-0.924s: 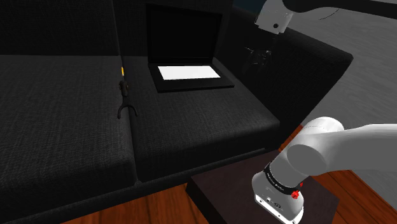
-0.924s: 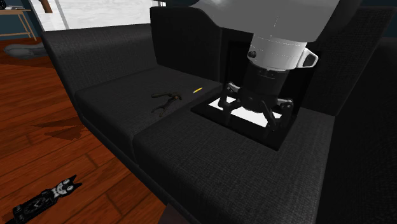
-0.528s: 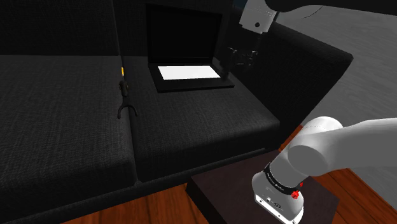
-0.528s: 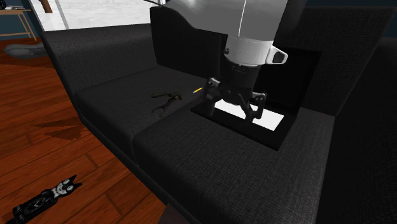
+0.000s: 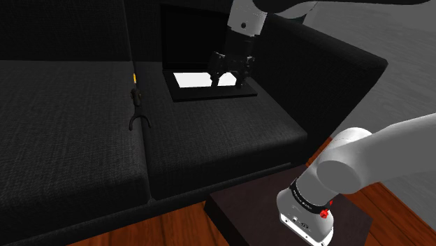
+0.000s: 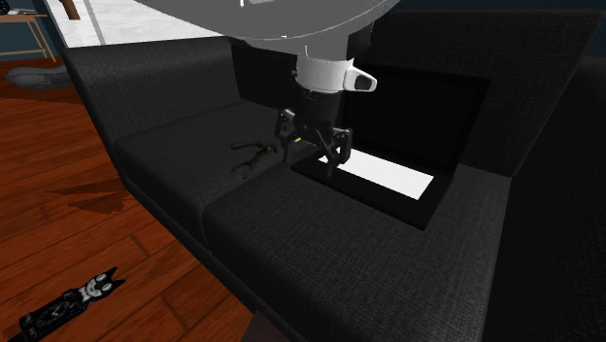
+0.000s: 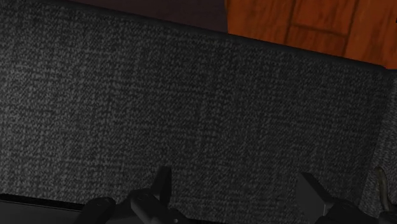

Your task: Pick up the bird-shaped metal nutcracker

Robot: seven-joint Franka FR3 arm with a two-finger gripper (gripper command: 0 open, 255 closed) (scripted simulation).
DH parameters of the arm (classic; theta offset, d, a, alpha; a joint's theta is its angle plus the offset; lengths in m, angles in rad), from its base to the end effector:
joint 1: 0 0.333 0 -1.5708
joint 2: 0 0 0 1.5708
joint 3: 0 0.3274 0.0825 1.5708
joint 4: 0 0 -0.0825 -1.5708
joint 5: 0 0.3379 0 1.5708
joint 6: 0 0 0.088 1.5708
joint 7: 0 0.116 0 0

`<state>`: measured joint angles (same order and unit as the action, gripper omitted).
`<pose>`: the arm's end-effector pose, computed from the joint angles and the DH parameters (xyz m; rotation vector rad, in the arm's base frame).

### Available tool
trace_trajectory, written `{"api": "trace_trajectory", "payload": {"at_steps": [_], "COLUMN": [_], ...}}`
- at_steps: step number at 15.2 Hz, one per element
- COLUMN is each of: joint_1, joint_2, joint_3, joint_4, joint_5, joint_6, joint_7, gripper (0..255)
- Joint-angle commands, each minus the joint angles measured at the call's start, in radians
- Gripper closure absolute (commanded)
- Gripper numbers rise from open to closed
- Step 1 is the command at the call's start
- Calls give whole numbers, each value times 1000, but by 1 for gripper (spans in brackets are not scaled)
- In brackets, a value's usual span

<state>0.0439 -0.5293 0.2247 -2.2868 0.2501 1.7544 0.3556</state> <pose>0.3225 0.1294 0.5544 -3.0067 0.2486 0.0751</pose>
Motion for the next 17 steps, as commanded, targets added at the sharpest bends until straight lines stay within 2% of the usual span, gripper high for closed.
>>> {"api": "trace_trajectory", "payload": {"at_steps": [1,5,9,13,17], "joint_1": [3,5,11,29,73], "joint_2": [69,204,354,519,697], "joint_3": [42,114,178,228,256], "joint_4": [49,156,284,436,619], "joint_5": [8,1,-34,-97,-181], "joint_6": [25,63,89,98,81], "joint_7": [63,183,308,440,569], "gripper": [0,0,0,0,0]}}
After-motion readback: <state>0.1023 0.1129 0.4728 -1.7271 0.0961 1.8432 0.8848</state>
